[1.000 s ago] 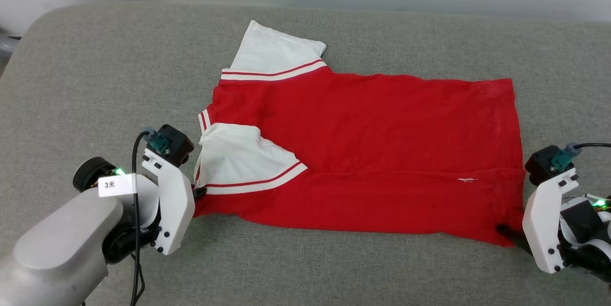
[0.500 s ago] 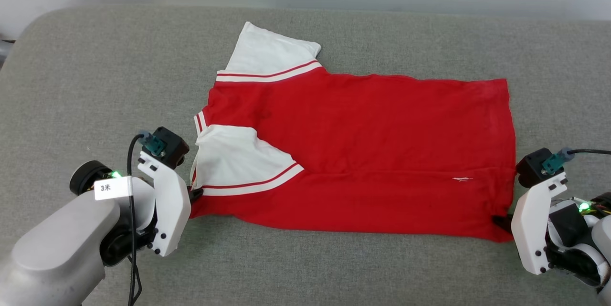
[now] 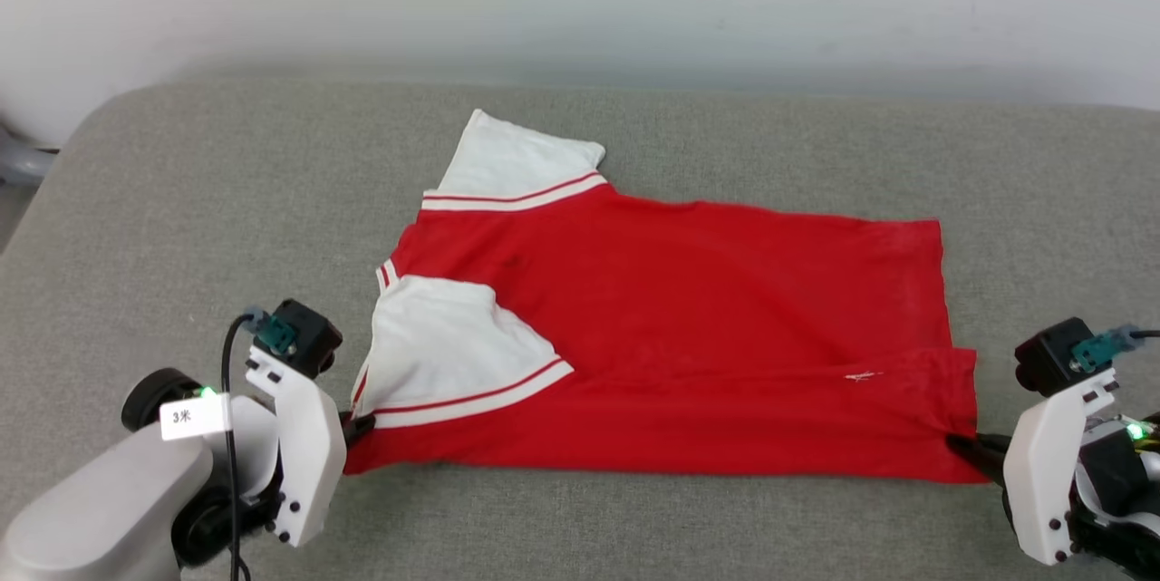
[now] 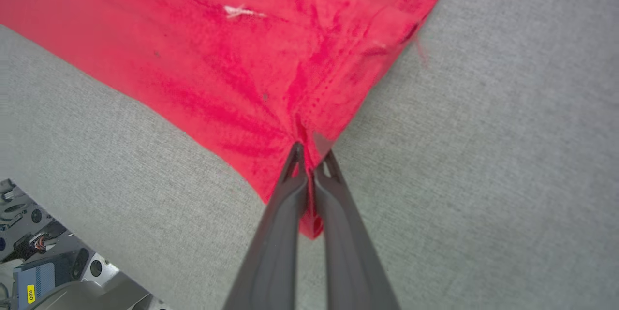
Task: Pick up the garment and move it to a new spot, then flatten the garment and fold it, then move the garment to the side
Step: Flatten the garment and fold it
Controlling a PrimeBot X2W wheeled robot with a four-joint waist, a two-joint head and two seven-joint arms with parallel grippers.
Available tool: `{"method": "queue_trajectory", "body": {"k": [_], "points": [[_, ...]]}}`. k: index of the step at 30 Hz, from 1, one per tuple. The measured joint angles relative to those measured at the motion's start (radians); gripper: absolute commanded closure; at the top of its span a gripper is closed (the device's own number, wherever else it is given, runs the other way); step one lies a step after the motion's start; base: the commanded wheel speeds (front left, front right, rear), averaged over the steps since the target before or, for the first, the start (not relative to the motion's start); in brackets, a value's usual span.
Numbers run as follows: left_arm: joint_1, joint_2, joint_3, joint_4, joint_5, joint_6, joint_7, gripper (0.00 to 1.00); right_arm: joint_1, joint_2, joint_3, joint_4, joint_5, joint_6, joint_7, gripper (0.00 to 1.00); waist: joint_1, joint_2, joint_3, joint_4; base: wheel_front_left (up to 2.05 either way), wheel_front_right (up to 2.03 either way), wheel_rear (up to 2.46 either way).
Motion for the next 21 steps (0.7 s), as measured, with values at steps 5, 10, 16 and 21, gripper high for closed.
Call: {"method": "queue_trajectory", "body": {"k": [5,10,16,21], "points": [[0.050,0.034,-0.005,-0.046,-0.012,0.019,-0.006,1.00,0.069,-0.015,-0.044,-0.049,0.009,0.000,-0.006,1.00,0.0000,0.0000,-0.030,-0.004,0.00,0.00,0.00],[0.110,0.060,-0.012,-0.097,-0.028,0.045,-0.016,1.00,0.148,-0.022,-0.098,-0.091,0.013,0.000,0.011,1.00,-0.0001,0.0000,-0.047,-0.008,0.00,0.00,0.00],[0.176,0.067,-0.023,-0.132,-0.048,0.071,-0.032,1.00,0.240,-0.024,-0.166,-0.133,0.012,0.000,0.044,1.00,-0.0001,0.0000,-0.046,-0.008,0.00,0.00,0.00],[0.198,0.062,-0.027,-0.128,-0.061,0.079,-0.049,1.00,0.287,-0.006,-0.214,-0.147,-0.013,0.001,0.066,1.00,0.0000,0.0000,-0.034,-0.008,0.00,0.00,0.00]]}}
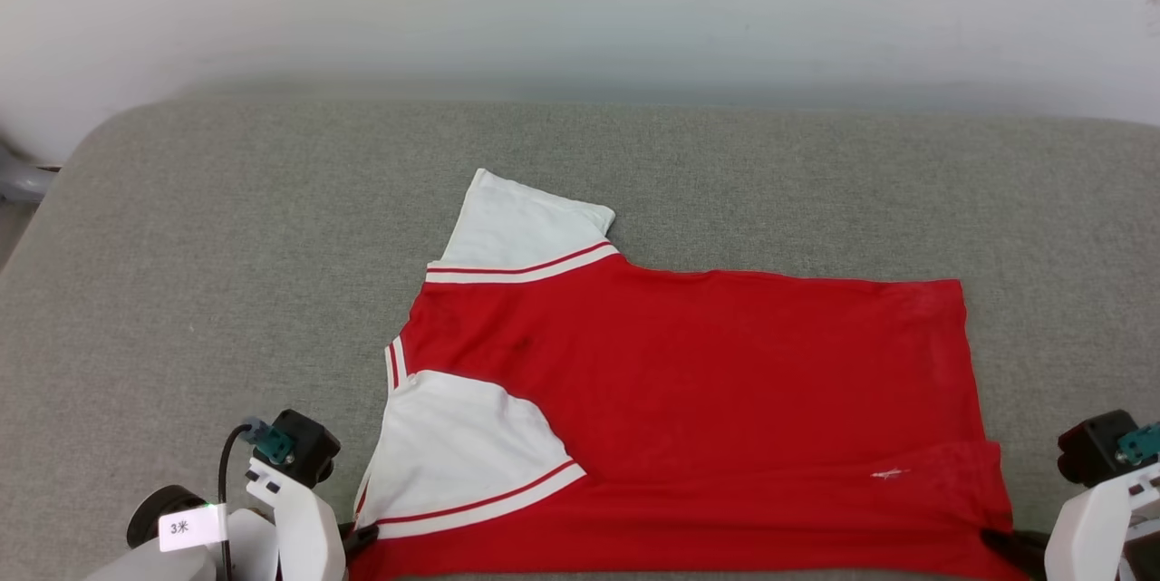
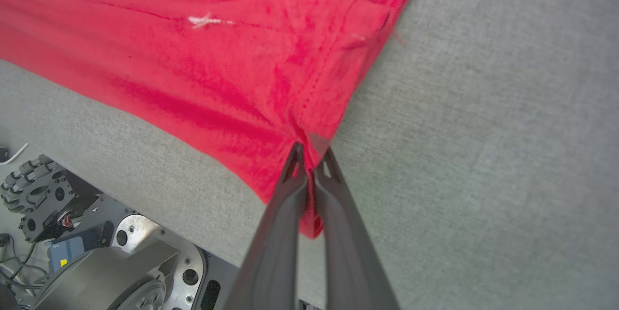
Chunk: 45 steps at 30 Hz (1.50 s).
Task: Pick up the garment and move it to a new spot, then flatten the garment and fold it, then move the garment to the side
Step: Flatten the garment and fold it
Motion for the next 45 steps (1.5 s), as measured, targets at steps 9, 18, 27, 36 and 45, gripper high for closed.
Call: {"method": "queue_trajectory", "body": {"k": [9,18,27,36,45], "points": [[0.012,-0.041,-0.003,0.086,-0.016,-0.011,-0.020,1.00,0.015,0.077,-0.014,0.081,-0.029,0.000,0.012,1.00,0.0000,0.0000,0.028,0.003,0.00,0.00,0.00],[0.011,-0.048,-0.004,0.111,0.024,0.003,-0.082,0.00,0.016,0.120,-0.032,0.123,-0.017,0.000,-0.133,0.00,0.0000,0.0001,0.008,0.006,0.00,0.00,0.00],[-0.034,-0.001,0.058,0.023,0.086,0.072,-0.186,0.00,0.016,0.194,-0.198,0.086,-0.145,-0.001,-0.449,0.00,0.0000,0.0000,-0.005,0.009,0.00,0.00,0.00],[-0.131,-0.013,0.127,0.022,0.152,0.124,-0.304,0.00,-0.019,0.351,-0.332,-0.007,-0.368,-0.001,-0.671,0.00,0.0000,0.0000,0.006,-0.023,0.00,0.00,0.00],[-0.324,-0.065,0.165,0.114,0.175,0.070,-0.295,0.00,-0.031,0.452,-0.337,-0.126,-0.482,-0.001,-0.718,0.00,0.0000,0.0000,0.071,-0.077,0.00,0.00,0.00]]}}
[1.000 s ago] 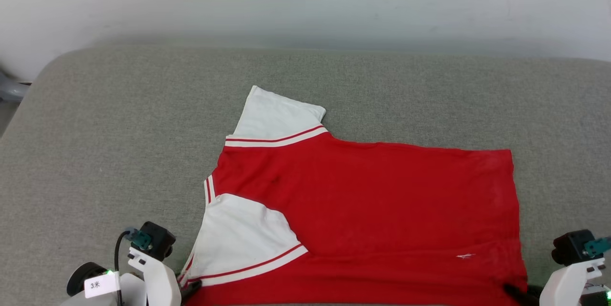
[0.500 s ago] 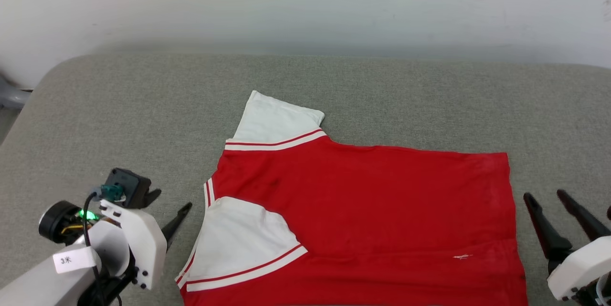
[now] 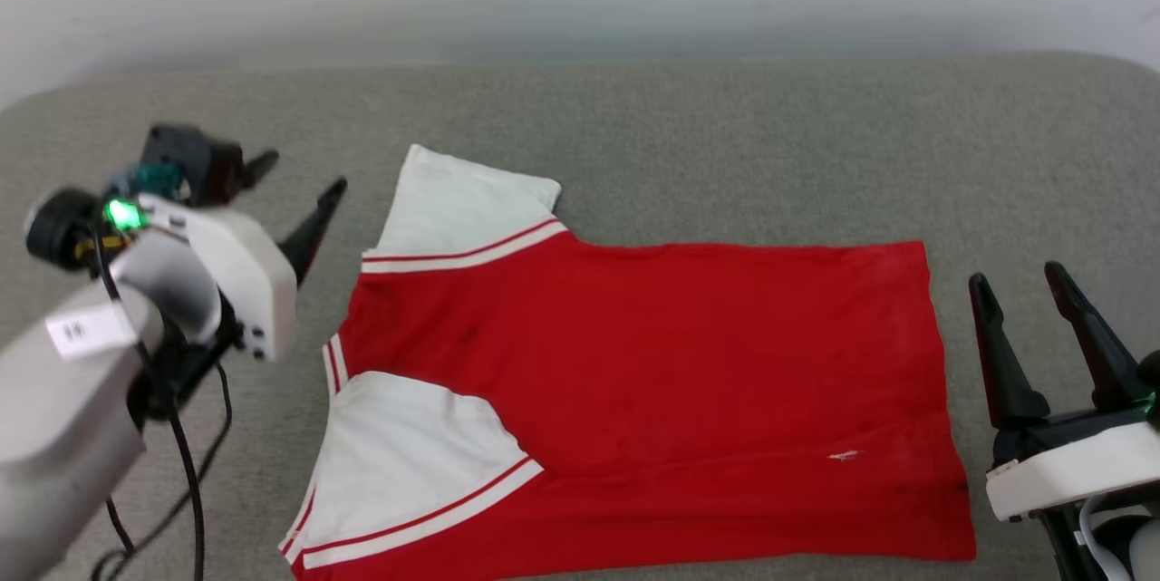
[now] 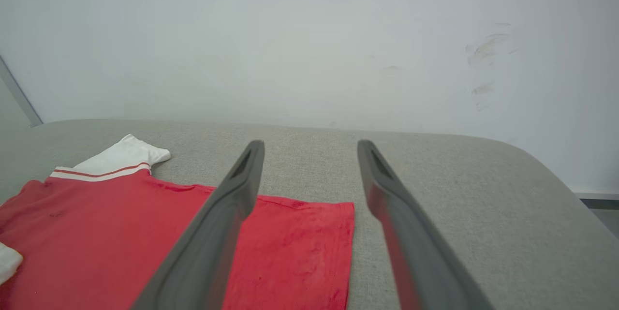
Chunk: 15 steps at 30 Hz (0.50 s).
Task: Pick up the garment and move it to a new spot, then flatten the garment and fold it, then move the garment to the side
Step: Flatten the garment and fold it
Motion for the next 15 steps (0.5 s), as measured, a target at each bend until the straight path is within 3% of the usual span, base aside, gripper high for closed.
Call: {"method": "queue_trajectory", "body": {"k": [7,15], "points": [[-0.216,-0.009,-0.002,0.076,-0.018,-0.097,0.196,0.00,-0.030,0.034,0.015,-0.064,-0.029,0.000,0.004,0.00,0.0000,0.0000,0.112,-0.046,0.00,0.00,0.00],[-0.409,-0.003,-0.019,0.149,-0.083,-0.136,0.514,0.00,-0.086,0.050,0.032,-0.083,-0.039,0.000,-0.008,0.00,0.0001,0.0000,0.252,-0.102,0.00,0.00,0.00]]}}
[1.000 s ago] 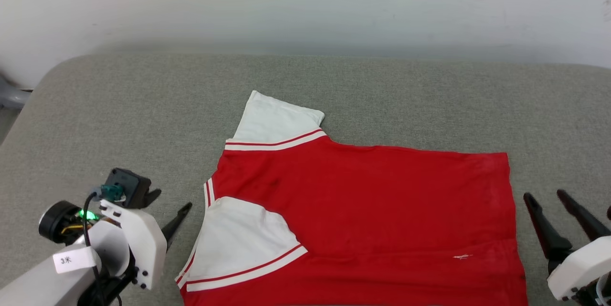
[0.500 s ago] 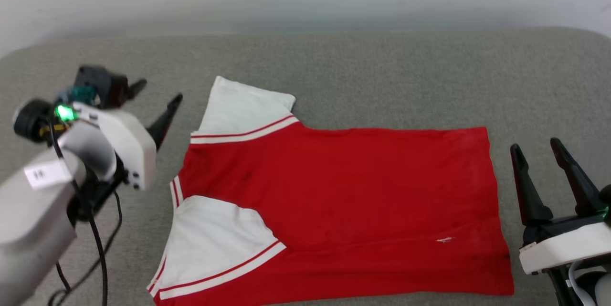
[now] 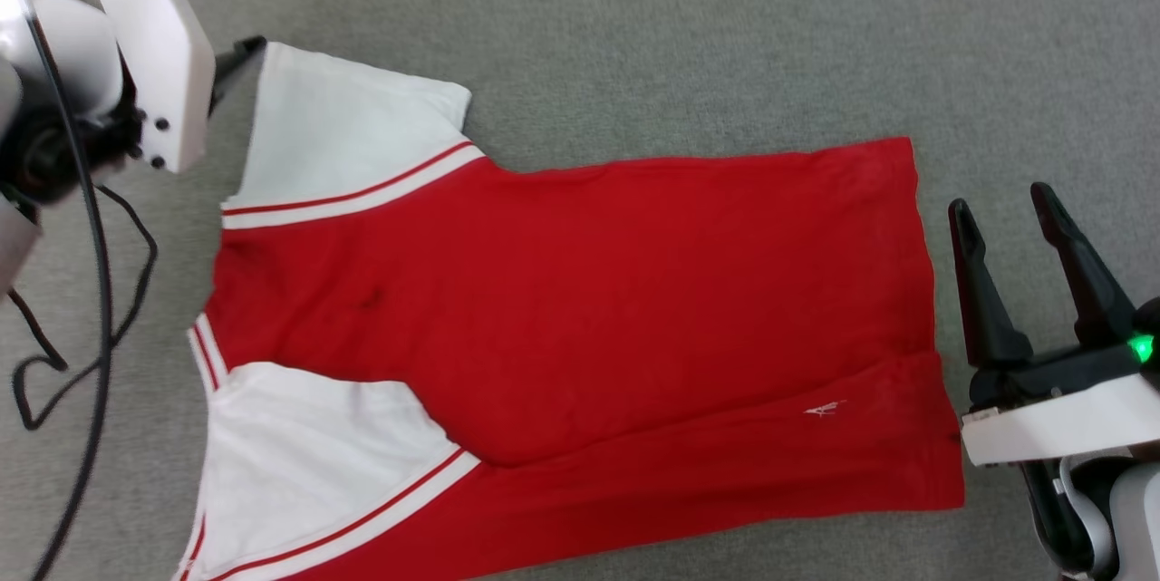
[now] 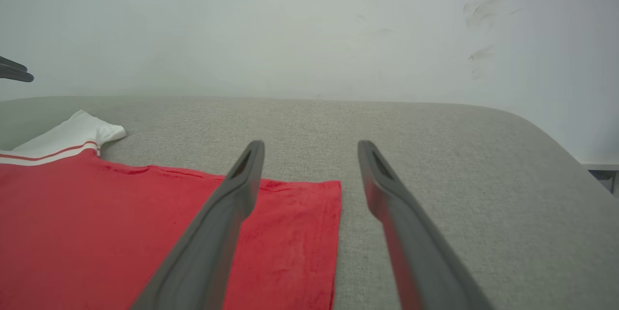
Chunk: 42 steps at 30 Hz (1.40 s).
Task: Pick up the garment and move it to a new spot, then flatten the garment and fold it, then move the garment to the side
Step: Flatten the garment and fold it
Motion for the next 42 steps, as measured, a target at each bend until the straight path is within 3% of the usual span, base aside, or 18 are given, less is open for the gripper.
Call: {"method": "queue_trajectory", "body": {"k": [9,24,26,30,35,42], "points": [[-0.119,0.016,-0.028,0.023,-0.031,-0.013,0.226,0.00,-0.062,0.006,0.004,0.012,0.001,0.000,-0.026,0.00,0.0001,0.0000,0.130,-0.054,0.00,0.00,0.00],[-0.159,0.029,-0.058,0.060,-0.020,-0.017,0.295,0.00,-0.116,-0.006,0.031,0.033,0.014,0.000,-0.041,0.00,-0.0002,0.0000,0.213,-0.087,0.00,0.00,0.00],[-0.156,0.029,-0.060,0.060,-0.023,-0.018,0.293,1.00,-0.116,-0.008,0.031,0.037,0.015,0.000,-0.041,0.00,-0.0001,0.0000,0.211,-0.086,0.00,0.00,0.00],[-0.135,0.014,-0.069,0.060,-0.025,-0.021,0.260,1.00,-0.118,-0.025,0.030,0.038,0.022,0.000,-0.025,0.00,-0.0001,0.0000,0.193,-0.077,0.00,0.00,0.00],[-0.107,-0.010,-0.080,0.056,-0.017,-0.026,0.188,1.00,-0.145,-0.096,0.023,0.020,0.030,0.000,0.042,0.00,0.0000,0.0000,0.153,-0.051,0.00,0.00,0.00],[-0.089,-0.040,-0.105,0.014,0.007,-0.031,0.080,1.00,-0.235,-0.257,0.063,-0.003,0.125,0.000,0.295,0.00,-0.0001,0.0000,0.086,0.002,0.00,0.00,0.00]]}}
